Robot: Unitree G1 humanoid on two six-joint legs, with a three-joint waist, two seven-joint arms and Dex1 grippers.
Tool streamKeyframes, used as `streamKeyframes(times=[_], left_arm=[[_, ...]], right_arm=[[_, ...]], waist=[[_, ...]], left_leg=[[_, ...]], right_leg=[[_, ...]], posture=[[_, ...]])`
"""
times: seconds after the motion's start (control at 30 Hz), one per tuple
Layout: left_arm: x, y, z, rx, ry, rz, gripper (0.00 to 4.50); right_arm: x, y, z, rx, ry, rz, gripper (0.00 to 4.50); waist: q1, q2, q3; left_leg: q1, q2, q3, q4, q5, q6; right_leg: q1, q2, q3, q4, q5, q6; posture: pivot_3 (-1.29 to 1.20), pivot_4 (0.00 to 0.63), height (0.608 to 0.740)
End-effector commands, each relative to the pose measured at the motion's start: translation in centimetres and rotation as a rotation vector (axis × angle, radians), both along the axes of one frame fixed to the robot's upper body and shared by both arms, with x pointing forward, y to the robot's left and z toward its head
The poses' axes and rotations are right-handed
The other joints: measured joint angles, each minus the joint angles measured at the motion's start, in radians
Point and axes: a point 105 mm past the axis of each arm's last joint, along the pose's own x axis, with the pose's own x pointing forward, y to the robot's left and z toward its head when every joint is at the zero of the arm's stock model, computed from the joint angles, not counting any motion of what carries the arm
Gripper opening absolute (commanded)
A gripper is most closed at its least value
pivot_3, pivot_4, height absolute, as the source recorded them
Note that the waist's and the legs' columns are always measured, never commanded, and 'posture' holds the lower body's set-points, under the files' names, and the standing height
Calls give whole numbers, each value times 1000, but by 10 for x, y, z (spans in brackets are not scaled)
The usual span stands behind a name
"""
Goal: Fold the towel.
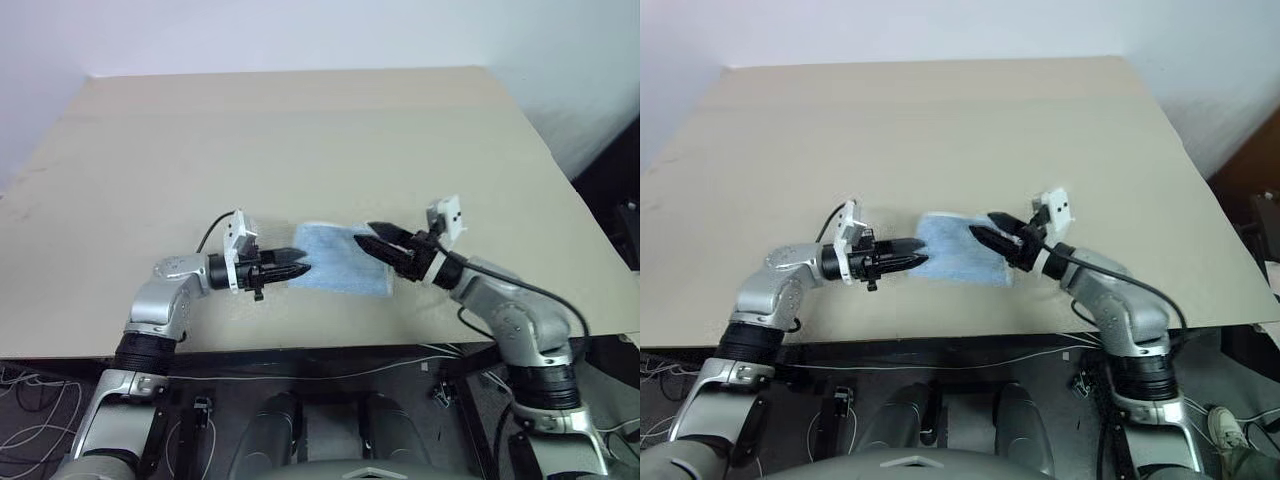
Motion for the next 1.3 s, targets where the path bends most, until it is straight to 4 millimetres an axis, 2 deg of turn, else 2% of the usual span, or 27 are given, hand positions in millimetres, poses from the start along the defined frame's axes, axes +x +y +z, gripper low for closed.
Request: streamKeyframes(times=[0.03,0.1,0.2,0.33,0.4,0.63,0.73,0.87,1.0,1.13,1.23,1.3], left_arm=[[2,7,20,-11,-81,27,2901],[6,11,23,1,-104,52,3661],[11,19,25,26,-146,95,4471],[9,25,31,31,-173,126,4471],[7,27,29,44,-185,143,4471],[1,29,22,45,-188,175,4471],[3,33,16,59,-206,194,4471],[4,35,9,48,-207,212,4471],[3,34,0,66,-214,212,4471],[3,33,-4,65,-217,219,4471],[3,34,-5,63,-216,226,4500],[3,36,-7,63,-213,234,4500]], right_arm=[[1,-20,3,-17,76,7,3908],[4,-31,-2,-26,158,-5,4500],[8,-46,-11,-46,288,-11,4500],[9,-57,-19,-43,452,18,4500],[7,-55,-24,-30,536,55,4500],[-3,-31,-44,24,692,183,4500],[0,-21,-52,75,740,186,4500],[6,-6,-53,120,756,207,4500],[20,-1,-56,163,768,169,4500],[21,3,-63,142,783,161,4500],[22,1,-70,96,778,141,3908],[23,0,-67,105,767,142,3213]], waist=[[0,0,0],[0,0,0],[-1,0,0],[-3,0,1],[-3,0,1],[-3,0,0],[-9,-1,0],[-20,-1,0],[-39,-1,0],[-40,-1,0],[-41,-1,0],[-39,-1,0]], left_leg=[[0,0,0,0,0,0],[0,0,0,0,0,0],[0,0,0,0,0,0],[0,0,1,-1,0,0],[-1,0,1,0,0,0],[-1,0,1,0,0,1],[0,1,1,0,0,0],[1,2,1,-1,0,0],[2,2,2,0,0,0],[3,3,2,0,0,0],[6,3,2,0,0,0],[6,4,2,0,0,0]], right_leg=[[0,0,0,0,0,0],[0,0,0,0,0,0],[0,0,0,0,-1,-1],[-1,0,0,0,0,-1],[-1,0,0,0,0,-1],[0,0,0,-1,0,0],[0,0,0,-1,0,0],[0,1,1,1,0,-1],[0,1,2,1,0,-1],[0,2,2,2,1,-2],[2,3,3,2,2,-4],[3,4,3,2,2,-4]], posture=[[0,150,740],[0,150,740],[0,150,740],[0,150,740],[0,150,740],[0,150,740],[0,150,740],[0,150,740],[0,150,740],[0,150,740],[0,150,740],[0,150,740]])
